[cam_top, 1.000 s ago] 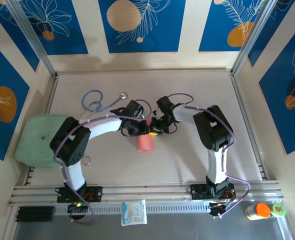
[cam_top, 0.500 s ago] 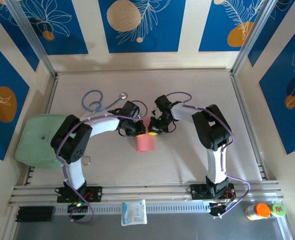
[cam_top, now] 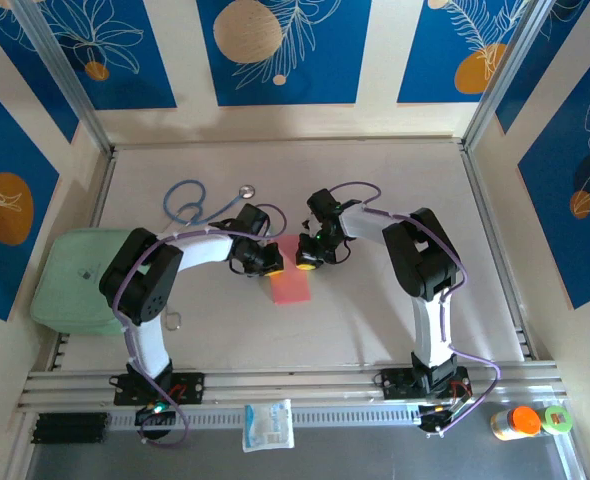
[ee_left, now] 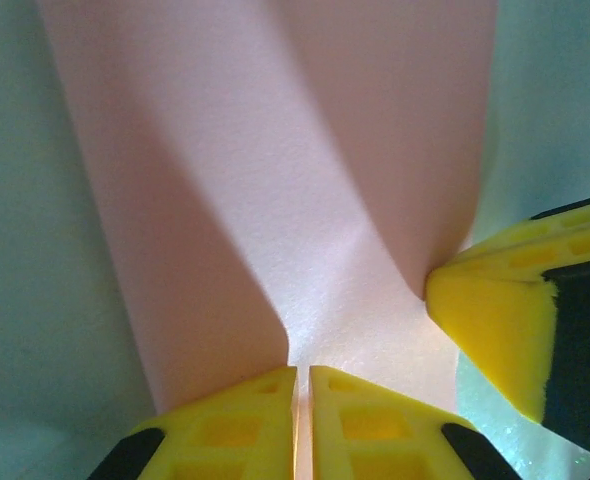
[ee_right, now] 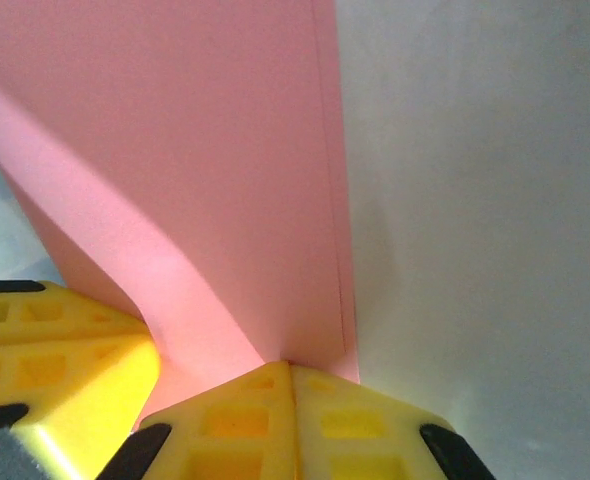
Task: Fold a paper plane with a square sheet of paper (pick it up from the middle)
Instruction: First fold the square sheet of paper in half at the center of the table.
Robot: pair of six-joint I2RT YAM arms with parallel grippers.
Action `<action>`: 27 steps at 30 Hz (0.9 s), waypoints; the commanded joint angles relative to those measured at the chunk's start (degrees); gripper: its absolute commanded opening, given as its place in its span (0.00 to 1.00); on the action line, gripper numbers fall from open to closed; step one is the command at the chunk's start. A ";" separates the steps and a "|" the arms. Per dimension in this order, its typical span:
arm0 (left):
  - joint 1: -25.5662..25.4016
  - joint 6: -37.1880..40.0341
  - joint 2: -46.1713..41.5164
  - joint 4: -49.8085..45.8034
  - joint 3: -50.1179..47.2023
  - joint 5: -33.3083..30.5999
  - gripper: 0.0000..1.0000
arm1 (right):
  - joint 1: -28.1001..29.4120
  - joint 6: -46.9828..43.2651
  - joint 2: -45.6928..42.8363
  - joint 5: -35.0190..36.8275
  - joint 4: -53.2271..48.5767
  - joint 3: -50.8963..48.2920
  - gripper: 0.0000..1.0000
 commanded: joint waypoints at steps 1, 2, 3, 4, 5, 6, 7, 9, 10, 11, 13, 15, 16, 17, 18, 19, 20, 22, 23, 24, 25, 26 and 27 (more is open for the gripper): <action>1.44 1.46 0.78 -0.15 -1.95 0.99 0.12 | -0.16 -0.79 6.32 12.99 -4.57 -2.72 0.08; 1.73 1.70 0.75 -0.20 -2.53 0.86 0.12 | -0.15 -0.84 6.36 13.15 -4.75 -2.63 0.08; 1.98 1.76 0.72 -0.16 -3.04 0.85 0.12 | -0.16 -0.93 6.45 13.27 -4.90 -2.47 0.08; 2.31 1.84 0.72 -0.01 -3.70 0.85 0.12 | -0.16 -0.97 6.52 13.29 -5.03 -2.39 0.08; 2.60 1.98 0.61 0.05 -4.39 0.78 0.12 | -0.05 -1.06 6.54 13.52 -5.29 -2.23 0.07; 2.91 2.05 0.45 0.04 -4.92 0.69 0.12 | -0.07 -1.06 6.54 13.71 -5.38 -2.12 0.07; 3.19 2.22 0.13 -0.41 -5.49 0.55 0.12 | -0.05 -1.14 6.66 13.84 -5.56 -1.99 0.07; 3.76 2.66 -1.13 -1.40 -6.46 0.04 0.11 | -0.07 -1.20 6.68 14.06 -5.71 -1.88 0.07; 4.07 2.88 -2.14 -1.93 -6.91 -0.39 0.11 | 0.00 -1.32 6.68 14.08 -5.74 -1.76 0.07; 4.29 3.21 -3.36 -2.60 -7.07 -0.62 0.11 | -0.05 -1.32 6.69 14.24 -5.83 -1.68 0.07; 4.39 3.93 -5.65 -3.77 -6.74 -0.61 0.11 | 0.00 -1.48 6.72 14.38 -6.00 -1.57 0.07; 4.11 2.92 -7.68 -1.78 -6.75 1.90 0.11 | -0.07 -1.56 6.70 14.44 -6.01 -1.63 0.07; 3.47 1.29 -8.35 1.33 -7.26 4.47 0.12 | -0.07 -1.68 6.73 14.44 -6.00 -1.56 0.07; 2.60 -0.31 -8.65 4.57 -7.58 6.59 0.11 | -0.07 -1.63 6.78 14.46 -6.08 -1.60 0.07; 1.86 -1.52 -8.64 6.49 -7.62 7.78 0.12 | -0.07 -1.67 6.80 14.55 -6.09 -1.68 0.07; 1.27 -2.39 -8.48 7.69 -7.28 7.94 0.12 | -0.04 -1.61 6.83 14.65 -6.09 -1.71 0.07; 0.88 -2.87 -8.07 8.33 -6.70 7.41 0.12 | -0.07 -1.54 6.88 14.66 -6.00 -1.85 0.07; 0.67 -3.25 -6.24 8.96 -5.38 6.07 0.12 | -0.06 -1.49 6.98 14.50 -5.83 -1.91 0.07; 0.65 -3.45 -4.95 8.92 -4.57 5.86 0.12 | -0.07 -1.43 7.12 14.44 -5.84 -1.87 0.07; 0.68 -3.44 -3.54 9.05 -3.63 5.82 0.12 | -0.04 -1.48 7.24 14.34 -5.88 -1.87 0.07; 0.62 -3.51 -2.22 9.14 -2.87 5.53 0.12 | 0.02 -1.58 7.27 14.44 -5.91 -1.87 0.07; 0.65 -3.72 -1.07 9.14 -2.22 5.19 0.12 | 0.08 -1.54 7.25 14.49 -5.86 -1.90 0.07; 0.61 -3.64 -0.18 9.18 -1.71 5.01 0.12 | 0.02 -1.57 7.33 14.52 -5.83 -1.90 0.07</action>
